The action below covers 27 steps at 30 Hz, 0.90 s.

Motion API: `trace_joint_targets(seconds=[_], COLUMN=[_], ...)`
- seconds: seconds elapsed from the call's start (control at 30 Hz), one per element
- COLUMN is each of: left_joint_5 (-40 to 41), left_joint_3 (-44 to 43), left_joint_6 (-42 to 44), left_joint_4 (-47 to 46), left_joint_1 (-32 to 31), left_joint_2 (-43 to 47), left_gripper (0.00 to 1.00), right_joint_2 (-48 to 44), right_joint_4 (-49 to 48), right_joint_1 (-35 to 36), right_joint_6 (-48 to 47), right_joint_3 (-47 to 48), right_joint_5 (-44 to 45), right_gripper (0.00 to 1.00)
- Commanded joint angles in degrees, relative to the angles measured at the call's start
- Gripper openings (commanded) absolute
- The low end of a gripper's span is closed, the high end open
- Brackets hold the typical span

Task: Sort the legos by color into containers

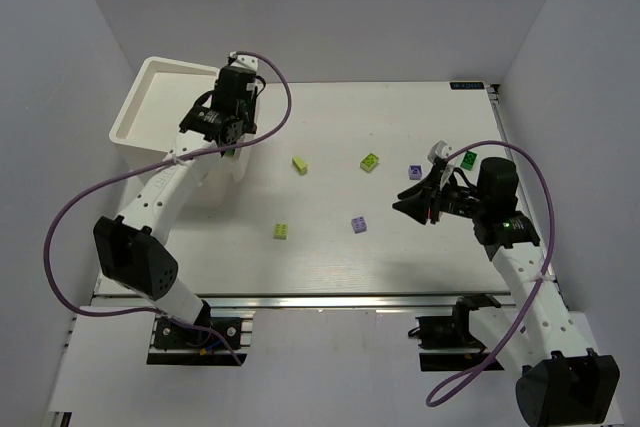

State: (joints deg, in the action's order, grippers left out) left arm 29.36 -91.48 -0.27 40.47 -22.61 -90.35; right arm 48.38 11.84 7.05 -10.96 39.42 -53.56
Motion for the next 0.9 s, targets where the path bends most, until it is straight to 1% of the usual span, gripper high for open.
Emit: trace_joint_targets(seconds=[0.0,0.07,0.1,0.13,0.2,0.23,0.27,0.3,0.33,0.37,0.4,0.43,0.47,0.5,0.63,0.67,0.7,0.73,0.77,0.8,0.87], left_joint_5=[-8.7,-16.5,-24.5,-28.0,-35.7,-42.2,-45.3,-47.5,-51.4,-52.9,-54.0,-55.8,-56.4,-56.7,-57.4,-57.4,-56.8,-56.5,-56.3,-55.6,-55.1], left_joint_3=[-0.5,1.9,3.2,6.4,10.2,12.2,17.0,19.6,22.5,25.0,29.9,32.1,34.2,37.7,43.3,44.3,44.8,46.2,46.9,47.4,49.6], left_joint_6=[-3.0,-3.7,-5.1,-6.1,-7.9,-10.5,-11.9,-14.3,-15.5,-16.7,-18.2,-18.8,-19.2,-19.8,-20.3,-20.3,-19.9,-19.6,-19.2,-18.3,-17.8], left_joint_4=[-1.1,-4.2,-5.6,-8.4,-11.0,-13.2,-14.6,-16.0,-18.9,-20.3,-21.6,-24.2,-25.4,-27.4,-31.1,-31.6,-32.3,-32.5,-32.7,-33.0,-33.6], left_joint_1=[0.3,0.3,0.3,-0.2,-1.0,-1.0,-1.0,-1.0,-1.0,-1.6,-1.6,-1.6,-2.1,-2.1,-3.2,-3.2,-3.8,-3.8,-3.8,-3.8,-4.5], left_joint_2=[6.2,9.0,11.8,13.3,16.0,18.3,19.3,20.2,22.2,23.2,24.2,25.9,26.8,27.5,30.7,31.4,32.2,32.4,32.7,33.0,33.1], left_gripper=[0.45,0.33,0.25,0.23,0.2,0.2,0.2,0.2,0.23,0.24,0.25,0.26,0.27,0.28,0.29,0.3,0.3,0.3,0.3,0.3,0.3], right_joint_2=[0.2,0.4,0.6,0.7,1.8,2.2,3.5,4.3,5.1,7.0,8.0,9.0,11.1,12.1,16.4,17.3,18.2,19.4,22.4,24.2,29.4], right_joint_4=[-2.6,-2.9,-3.3,-3.5,-3.7,-3.8,-3.8,-3.8,-3.4,-2.8,-2.3,-0.4,0.2,0.7,2.8,3.8,4.4,5.2,6.3,8.6,11.2], right_joint_1=[-0.6,-0.9,-1.2,-1.4,-2.0,-2.4,-2.6,-2.9,-3.4,-3.7,-4.0,-4.6,-4.9,-5.4,-6.3,-6.4,-6.3,-6.3,-6.3,-8.1,-8.5], right_joint_6=[-0.2,0.3,1.4,2.1,3.9,4.4,4.9,5.6,6.6,7.0,7.4,8.1,8.7,9.0,10.0,10.5,10.5,10.5,11.9,12.1,11.9], right_joint_3=[-0.5,-0.5,-0.6,-0.5,-0.3,-0.1,0.3,0.7,1.0,2.2,3.1,4.2,5.1,7.1,11.6,12.8,15.3,16.8,18.4,20.2,24.9], right_joint_5=[1.5,4.6,5.8,7.3,11.6,13.1,15.8,17.2,18.7,21.5,22.4,23.5,25.7,26.5,33.5,37.0,39.0,41.3,45.6,47.7,53.3], right_gripper=[0.4,0.4,0.4,0.38,0.37,0.37,0.37,0.38,0.42,0.47,0.5,0.59,0.65,0.69,0.71,0.71,0.75,0.75,0.75,0.76,0.77])
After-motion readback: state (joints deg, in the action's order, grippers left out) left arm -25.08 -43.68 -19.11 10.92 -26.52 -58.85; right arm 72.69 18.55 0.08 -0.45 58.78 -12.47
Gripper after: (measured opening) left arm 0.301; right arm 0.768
